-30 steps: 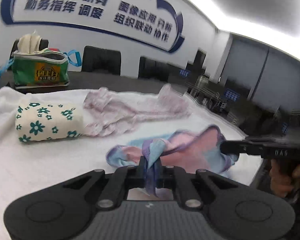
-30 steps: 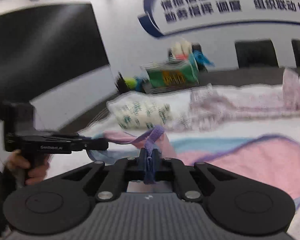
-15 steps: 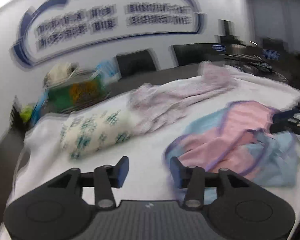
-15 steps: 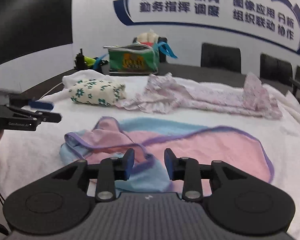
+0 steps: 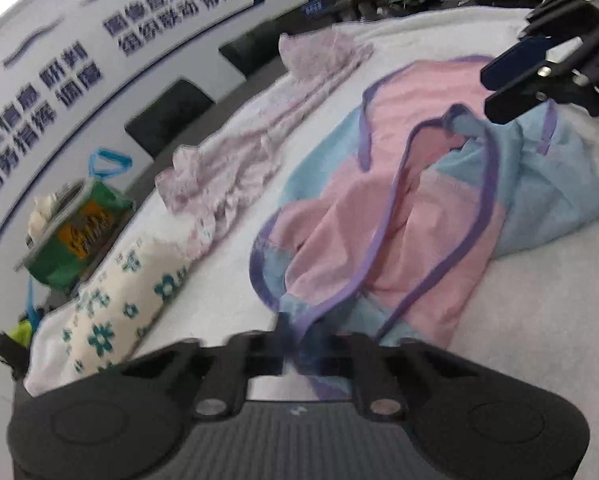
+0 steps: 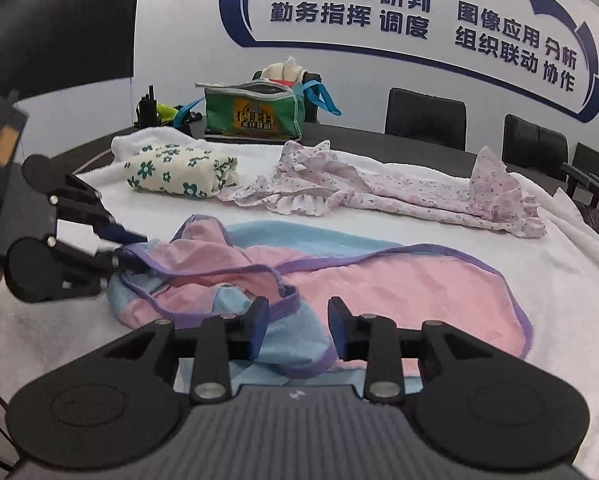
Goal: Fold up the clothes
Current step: 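Lift the pink-and-blue garment high with both grippers and shake it out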
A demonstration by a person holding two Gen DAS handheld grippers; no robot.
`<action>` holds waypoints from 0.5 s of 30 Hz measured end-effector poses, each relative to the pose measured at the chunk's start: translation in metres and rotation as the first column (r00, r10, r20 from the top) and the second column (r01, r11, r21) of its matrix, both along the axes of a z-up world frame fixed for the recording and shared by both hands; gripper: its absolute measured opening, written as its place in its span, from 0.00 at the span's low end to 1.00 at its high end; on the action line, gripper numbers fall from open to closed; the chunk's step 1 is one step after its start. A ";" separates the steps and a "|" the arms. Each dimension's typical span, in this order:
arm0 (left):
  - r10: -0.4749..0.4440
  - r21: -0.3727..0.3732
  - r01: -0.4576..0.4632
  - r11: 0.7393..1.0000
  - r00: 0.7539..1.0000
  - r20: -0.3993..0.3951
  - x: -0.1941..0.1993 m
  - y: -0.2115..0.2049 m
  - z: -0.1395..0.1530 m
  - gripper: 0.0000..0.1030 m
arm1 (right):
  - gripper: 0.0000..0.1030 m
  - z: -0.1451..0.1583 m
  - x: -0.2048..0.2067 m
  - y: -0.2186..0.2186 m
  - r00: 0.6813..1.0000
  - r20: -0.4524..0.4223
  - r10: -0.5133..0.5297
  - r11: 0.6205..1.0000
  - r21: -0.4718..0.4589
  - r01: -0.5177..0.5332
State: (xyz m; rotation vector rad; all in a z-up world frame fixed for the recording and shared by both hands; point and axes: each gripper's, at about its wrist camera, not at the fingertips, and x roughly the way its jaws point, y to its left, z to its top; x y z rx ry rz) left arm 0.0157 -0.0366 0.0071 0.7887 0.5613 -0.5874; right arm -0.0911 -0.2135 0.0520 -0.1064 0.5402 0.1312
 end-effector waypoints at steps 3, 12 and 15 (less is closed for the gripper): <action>0.050 -0.060 -0.050 0.997 0.999 -0.002 -0.002 0.015 0.007 0.02 | 0.32 -0.003 -0.002 0.013 1.000 0.013 0.002 0.998 -0.057 -0.002; 0.248 -0.375 -0.217 0.901 0.968 0.036 -0.025 0.039 0.050 0.01 | 0.32 -0.011 0.022 0.060 0.993 0.040 -0.111 0.974 -0.193 0.117; 0.318 -0.455 -0.277 0.846 0.948 0.014 -0.031 0.049 0.053 0.01 | 0.32 -0.018 0.017 0.065 0.984 0.074 -0.160 0.948 -0.267 0.174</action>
